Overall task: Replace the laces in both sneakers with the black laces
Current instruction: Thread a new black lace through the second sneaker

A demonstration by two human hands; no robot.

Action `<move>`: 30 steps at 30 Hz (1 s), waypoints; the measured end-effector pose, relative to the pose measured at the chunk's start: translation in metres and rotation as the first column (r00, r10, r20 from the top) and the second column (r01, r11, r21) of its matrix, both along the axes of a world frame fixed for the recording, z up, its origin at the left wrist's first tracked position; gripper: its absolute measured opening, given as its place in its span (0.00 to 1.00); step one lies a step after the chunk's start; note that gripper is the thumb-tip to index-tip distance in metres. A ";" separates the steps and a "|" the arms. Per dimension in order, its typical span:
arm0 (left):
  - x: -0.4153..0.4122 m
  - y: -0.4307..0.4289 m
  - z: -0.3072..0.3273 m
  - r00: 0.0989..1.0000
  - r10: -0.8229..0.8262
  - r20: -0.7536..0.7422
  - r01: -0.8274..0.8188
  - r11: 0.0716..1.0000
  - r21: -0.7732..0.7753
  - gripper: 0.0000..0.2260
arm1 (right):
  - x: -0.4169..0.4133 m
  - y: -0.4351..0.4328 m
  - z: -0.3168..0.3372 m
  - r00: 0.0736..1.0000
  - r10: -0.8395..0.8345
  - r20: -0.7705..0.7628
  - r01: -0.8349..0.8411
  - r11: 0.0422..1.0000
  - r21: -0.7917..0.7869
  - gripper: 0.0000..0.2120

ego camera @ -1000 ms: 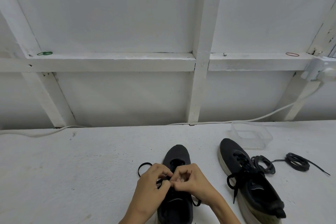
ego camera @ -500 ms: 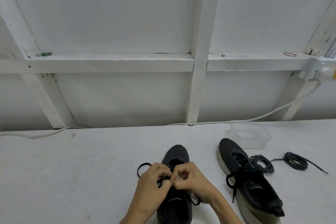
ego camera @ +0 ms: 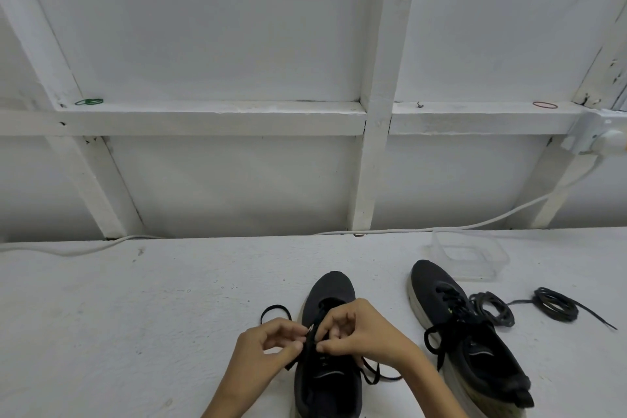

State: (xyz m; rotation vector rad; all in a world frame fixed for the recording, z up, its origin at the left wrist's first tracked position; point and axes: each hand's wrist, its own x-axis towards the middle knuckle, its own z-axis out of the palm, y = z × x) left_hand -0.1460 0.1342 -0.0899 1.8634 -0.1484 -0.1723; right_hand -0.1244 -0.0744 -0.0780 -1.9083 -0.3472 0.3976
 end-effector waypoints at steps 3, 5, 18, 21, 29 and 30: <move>0.001 -0.004 0.000 1.000 0.018 0.023 -0.018 1.000 -0.009 0.16 | -0.001 0.000 0.003 1.000 0.012 0.028 -0.011 0.999 -0.047 0.07; 0.003 -0.007 0.000 0.999 0.021 0.030 -0.020 1.000 -0.024 0.16 | -0.003 0.000 0.005 0.999 0.020 0.044 -0.017 0.998 -0.068 0.08; 0.005 -0.005 0.006 0.982 -0.159 0.105 0.152 0.986 0.070 0.12 | -0.005 0.000 0.003 0.991 0.055 0.122 -0.043 0.994 -0.099 0.02; 0.007 -0.003 0.006 0.967 -0.225 0.121 0.216 0.973 0.086 0.08 | -0.004 0.000 0.004 0.992 0.070 0.100 -0.062 0.995 -0.083 0.03; 0.009 -0.008 0.001 0.958 -0.225 0.179 0.203 0.970 0.134 0.12 | 0.001 -0.003 0.006 0.994 0.107 -0.001 -0.107 0.994 -0.016 0.07; 0.009 -0.008 0.001 0.957 -0.221 0.190 0.195 0.970 0.142 0.12 | 0.002 -0.004 0.006 0.994 0.107 -0.015 -0.107 0.994 0.002 0.06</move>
